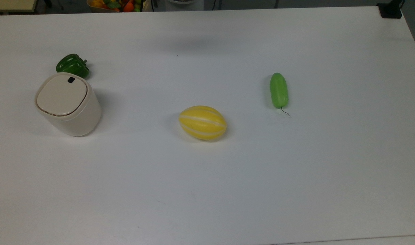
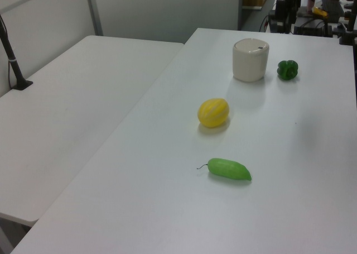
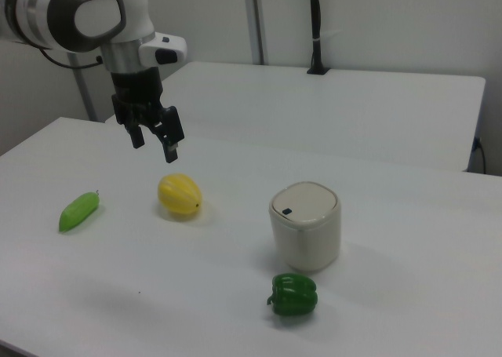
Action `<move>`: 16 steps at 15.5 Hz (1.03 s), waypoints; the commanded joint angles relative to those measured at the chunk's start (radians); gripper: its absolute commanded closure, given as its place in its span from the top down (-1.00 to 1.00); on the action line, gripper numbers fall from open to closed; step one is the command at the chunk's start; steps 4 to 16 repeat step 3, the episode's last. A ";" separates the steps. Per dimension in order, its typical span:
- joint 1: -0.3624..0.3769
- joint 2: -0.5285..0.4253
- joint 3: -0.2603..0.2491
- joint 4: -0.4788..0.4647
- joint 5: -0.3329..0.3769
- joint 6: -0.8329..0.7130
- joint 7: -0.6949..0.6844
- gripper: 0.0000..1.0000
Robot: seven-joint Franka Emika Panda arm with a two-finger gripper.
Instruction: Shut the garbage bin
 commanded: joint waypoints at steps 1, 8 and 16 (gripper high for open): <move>0.004 -0.011 -0.007 0.006 0.007 -0.013 -0.009 1.00; 0.001 -0.012 -0.011 0.007 0.007 -0.013 -0.006 1.00; 0.001 -0.012 -0.011 0.007 0.007 -0.013 -0.006 1.00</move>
